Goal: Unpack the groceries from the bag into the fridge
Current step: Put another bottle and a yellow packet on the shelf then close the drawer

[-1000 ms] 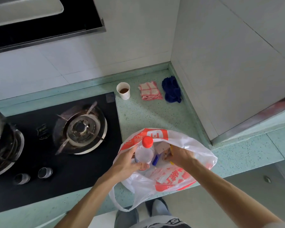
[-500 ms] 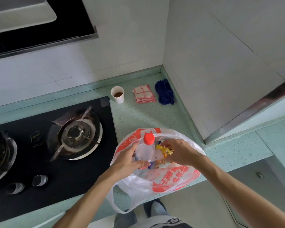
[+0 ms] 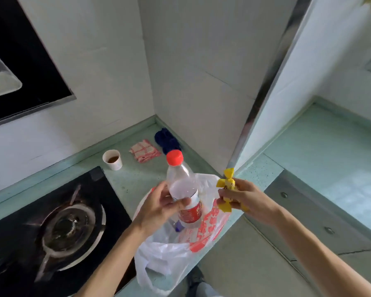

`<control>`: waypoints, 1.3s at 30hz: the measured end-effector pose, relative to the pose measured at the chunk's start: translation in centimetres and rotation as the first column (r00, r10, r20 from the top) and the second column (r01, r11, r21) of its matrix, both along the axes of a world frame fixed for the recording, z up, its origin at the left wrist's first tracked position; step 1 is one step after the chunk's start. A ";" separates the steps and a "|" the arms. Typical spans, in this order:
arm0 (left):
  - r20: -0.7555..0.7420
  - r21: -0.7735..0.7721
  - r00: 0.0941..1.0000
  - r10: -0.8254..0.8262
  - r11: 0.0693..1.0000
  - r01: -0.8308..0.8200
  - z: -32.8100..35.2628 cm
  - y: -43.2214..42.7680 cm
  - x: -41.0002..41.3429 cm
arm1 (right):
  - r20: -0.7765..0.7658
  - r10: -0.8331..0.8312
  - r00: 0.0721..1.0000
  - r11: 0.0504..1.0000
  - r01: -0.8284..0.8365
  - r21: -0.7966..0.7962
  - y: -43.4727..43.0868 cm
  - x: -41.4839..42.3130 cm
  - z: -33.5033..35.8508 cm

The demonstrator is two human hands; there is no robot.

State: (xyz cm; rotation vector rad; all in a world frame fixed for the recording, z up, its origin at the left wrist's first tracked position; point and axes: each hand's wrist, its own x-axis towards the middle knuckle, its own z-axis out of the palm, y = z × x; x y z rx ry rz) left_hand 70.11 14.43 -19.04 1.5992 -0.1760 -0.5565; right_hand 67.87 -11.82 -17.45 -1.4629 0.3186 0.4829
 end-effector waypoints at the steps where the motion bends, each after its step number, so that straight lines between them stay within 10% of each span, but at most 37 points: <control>1: -0.001 -0.048 1.000 0.002 0.999 -0.002 0.5 -0.3 -0.4 | 0.020 -0.052 0.998 0.999 0.052 0.014 -0.1 -1.5 0.5; 14: -0.231 -0.275 0.878 -0.419 0.894 0.354 1.8 -12.1 -11.3 | 0.048 -0.741 0.669 0.671 0.742 0.013 -1.4 -26.8 4.1; 20: -0.189 -0.230 0.714 -0.674 0.737 0.635 2.5 -18.9 -20.1 | 0.004 -0.934 0.356 0.356 0.934 -0.016 -2.4 -39.6 4.5; 28: -0.145 -0.163 0.365 -0.920 0.386 0.908 5.0 -27.3 -41.7 | 0.120 -0.980 -0.160 -0.126 0.960 0.248 -0.6 -61.9 4.9; 39: -0.243 -0.189 -0.049 -0.969 -0.003 0.982 6.9 -29.9 -76.9 | 0.301 -0.802 -0.516 -0.550 0.834 -0.038 6.8 -94.4 6.6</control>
